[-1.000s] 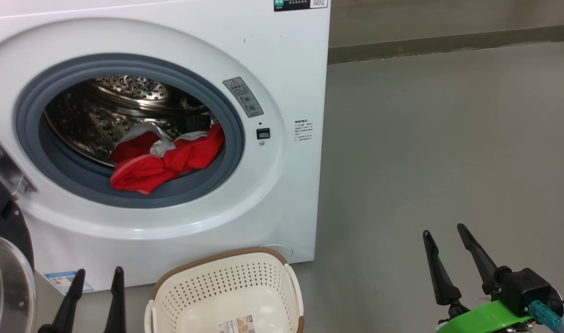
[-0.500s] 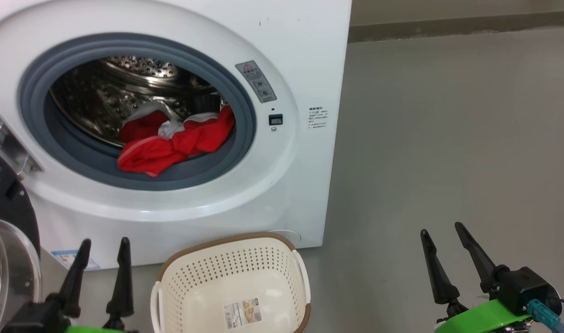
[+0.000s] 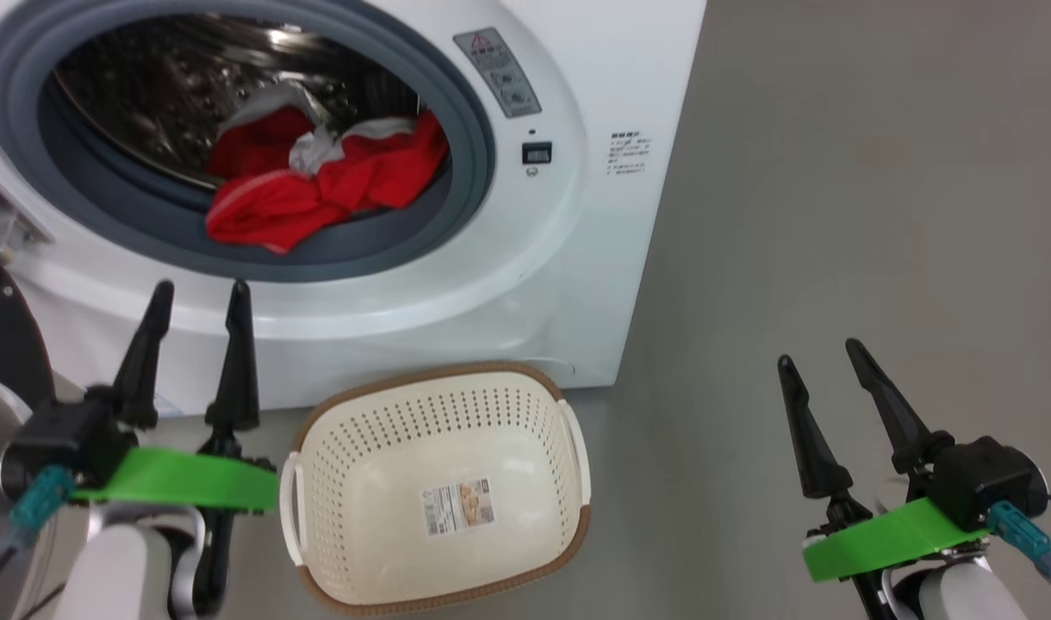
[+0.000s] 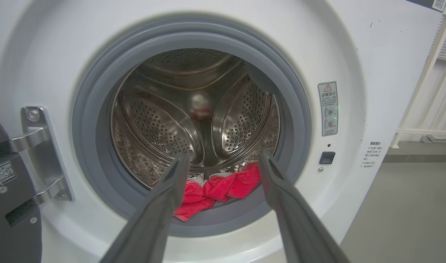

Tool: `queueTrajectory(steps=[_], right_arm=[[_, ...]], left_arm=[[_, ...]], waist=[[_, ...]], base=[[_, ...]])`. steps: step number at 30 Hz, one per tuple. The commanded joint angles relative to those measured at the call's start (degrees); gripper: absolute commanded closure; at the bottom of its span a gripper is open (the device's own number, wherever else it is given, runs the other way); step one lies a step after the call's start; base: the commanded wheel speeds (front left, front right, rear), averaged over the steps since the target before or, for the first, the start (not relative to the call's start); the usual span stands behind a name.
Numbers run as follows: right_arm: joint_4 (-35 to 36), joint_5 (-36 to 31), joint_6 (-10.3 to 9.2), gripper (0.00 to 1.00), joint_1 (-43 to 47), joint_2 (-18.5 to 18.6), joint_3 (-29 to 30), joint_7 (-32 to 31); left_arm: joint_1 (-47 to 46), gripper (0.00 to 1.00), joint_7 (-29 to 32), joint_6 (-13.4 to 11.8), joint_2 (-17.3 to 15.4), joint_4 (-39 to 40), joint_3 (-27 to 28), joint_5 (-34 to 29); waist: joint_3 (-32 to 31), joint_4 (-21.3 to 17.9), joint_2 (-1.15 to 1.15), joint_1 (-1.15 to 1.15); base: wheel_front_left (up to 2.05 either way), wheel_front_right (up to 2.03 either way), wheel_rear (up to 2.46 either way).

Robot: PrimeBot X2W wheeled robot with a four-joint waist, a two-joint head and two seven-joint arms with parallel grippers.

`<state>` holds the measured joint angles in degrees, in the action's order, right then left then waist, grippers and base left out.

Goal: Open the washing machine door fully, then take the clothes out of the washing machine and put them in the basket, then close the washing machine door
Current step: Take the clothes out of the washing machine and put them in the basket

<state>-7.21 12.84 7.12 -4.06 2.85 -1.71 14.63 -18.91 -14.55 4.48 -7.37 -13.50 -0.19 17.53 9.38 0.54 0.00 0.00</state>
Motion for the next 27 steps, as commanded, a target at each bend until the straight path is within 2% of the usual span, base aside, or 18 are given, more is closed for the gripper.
queueTrajectory(steps=[1, 10, 20, 27], right_arm=[[1.88, -0.69, 0.36, 0.0, -2.56, 0.48, -1.56, 0.37], [2.34, -0.87, 0.36, 0.0, -5.55, 1.04, -2.38, 0.37], [2.56, -1.01, 0.36, 0.0, -8.31, 1.34, -3.93, 0.37], [2.15, -0.5, 0.36, 0.0, -9.79, 1.55, -4.61, 0.37]], left_arm=[[-3.7, 0.0, -0.45, 0.54, -1.33, -0.2, 1.43, -0.27], [-14.66, 0.0, -0.45, 1.55, -1.89, -7.73, 0.32, 0.11], [-29.41, 0.0, -0.45, 2.16, -2.39, -20.28, 0.43, 0.22], [-38.05, 0.0, -0.45, 2.84, -4.16, -29.21, -1.71, 0.9]], waist=[[4.07, 0.69, 0.0, 0.0], [9.49, 0.06, 0.0, 0.0], [16.16, -0.87, 0.0, 0.0], [18.92, -1.94, 0.0, 0.0]], base=[[0.0, 0.0, 0.0], [0.0, 0.0, 0.0], [0.0, 0.0, 0.0], [0.0, 0.0, 0.0]])
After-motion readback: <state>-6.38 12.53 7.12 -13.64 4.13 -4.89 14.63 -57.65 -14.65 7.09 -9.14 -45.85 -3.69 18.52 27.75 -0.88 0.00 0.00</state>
